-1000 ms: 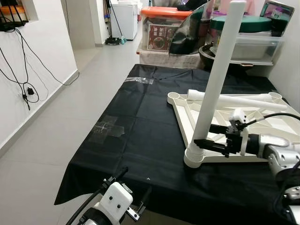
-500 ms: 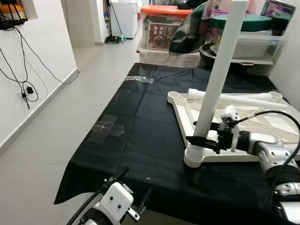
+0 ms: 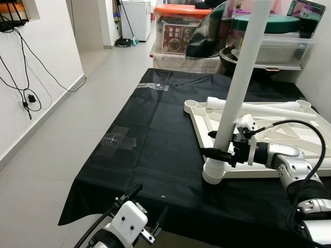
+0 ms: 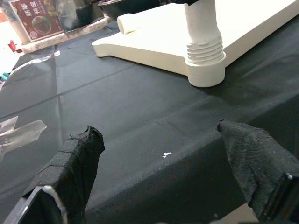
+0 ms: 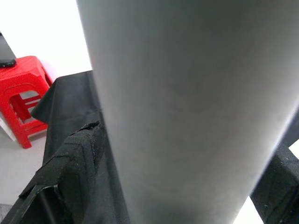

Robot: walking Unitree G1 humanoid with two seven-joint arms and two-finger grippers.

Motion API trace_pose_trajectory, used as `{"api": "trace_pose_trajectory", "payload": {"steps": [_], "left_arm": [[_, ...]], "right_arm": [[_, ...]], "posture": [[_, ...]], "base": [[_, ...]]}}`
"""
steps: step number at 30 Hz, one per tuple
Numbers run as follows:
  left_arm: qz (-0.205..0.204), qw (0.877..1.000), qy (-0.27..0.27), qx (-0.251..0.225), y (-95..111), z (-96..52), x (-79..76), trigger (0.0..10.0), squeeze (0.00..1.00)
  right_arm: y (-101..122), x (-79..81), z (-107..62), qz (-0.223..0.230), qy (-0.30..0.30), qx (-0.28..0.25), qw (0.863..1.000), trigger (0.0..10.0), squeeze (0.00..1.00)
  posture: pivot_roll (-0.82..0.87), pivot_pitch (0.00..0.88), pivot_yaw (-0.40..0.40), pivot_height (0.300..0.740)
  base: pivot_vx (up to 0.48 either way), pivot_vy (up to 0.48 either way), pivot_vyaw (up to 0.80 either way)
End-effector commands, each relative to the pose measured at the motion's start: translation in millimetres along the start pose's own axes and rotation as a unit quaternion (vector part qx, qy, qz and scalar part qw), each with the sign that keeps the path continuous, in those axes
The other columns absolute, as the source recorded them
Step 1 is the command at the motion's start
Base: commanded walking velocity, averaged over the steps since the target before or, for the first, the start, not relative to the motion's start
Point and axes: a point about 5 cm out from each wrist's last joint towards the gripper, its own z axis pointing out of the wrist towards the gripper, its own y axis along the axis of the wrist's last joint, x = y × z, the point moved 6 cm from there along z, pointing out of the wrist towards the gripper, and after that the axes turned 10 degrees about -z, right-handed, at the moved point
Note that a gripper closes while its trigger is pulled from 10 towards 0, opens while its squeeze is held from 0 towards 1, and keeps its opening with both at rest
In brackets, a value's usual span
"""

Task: Building children table

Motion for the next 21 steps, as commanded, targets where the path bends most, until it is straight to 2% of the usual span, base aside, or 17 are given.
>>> {"api": "trace_pose_trajectory", "payload": {"steps": [1,3,4,5,6,7,8,21], "left_arm": [[0.007,1.000,-0.004,0.013,-5,-1.1,-0.8,10.0,0.00],[0.007,1.000,-0.004,0.013,-5,-1.1,-0.9,10.0,0.00],[0.007,1.000,-0.004,0.013,-5,-1.1,-1.0,10.0,0.00],[0.007,1.000,-0.004,0.013,-5,-1.1,-1.0,10.0,0.00],[0.008,1.000,-0.004,0.013,-5,-1.2,-1.0,10.0,0.00],[0.008,1.000,-0.004,0.013,-5,-1.2,-1.0,10.0,0.00],[0.008,1.000,-0.004,0.013,-5,-1.2,-1.1,10.0,0.00],[0.009,1.000,-0.004,0.015,-5,-2.2,-1.2,10.0,0.00]], "right_arm": [[2,-2.1,2.2,0.005,-0.004,-0.001,1.000,10.0,0.00],[2,-2.6,2.5,0.004,-0.005,-0.002,1.000,10.0,0.00],[3,-3.0,2.8,0.005,-0.006,-0.003,1.000,9.3,0.00],[3,-3.0,2.8,0.005,-0.006,-0.003,1.000,9.3,0.00],[3,-3.0,3.4,0.004,-0.007,-0.003,1.000,2.2,0.00],[3,-3.0,3.4,0.004,-0.007,-0.003,1.000,2.2,0.00],[3,-1.8,4.0,0.005,-0.004,-0.005,1.000,0.0,0.00],[-2,7.2,5.6,0.001,0.008,-0.013,1.000,0.0,0.00]], "posture": [[0.12,0.058,-0.057,0.740],[0.12,0.058,-0.059,0.740],[0.12,0.058,-0.059,0.740],[0.12,0.058,-0.059,0.740],[0.12,0.059,-0.059,0.740],[0.12,0.059,-0.059,0.740],[0.12,0.059,-0.059,0.740],[0.12,0.057,-0.058,0.740]], "base": [[0.000,0.000,0.00],[0.000,0.000,0.00],[0.000,0.000,0.00],[0.000,0.000,0.00],[0.000,0.000,0.00],[0.000,0.000,0.00],[0.000,0.000,0.00],[0.000,0.000,0.00]]}}
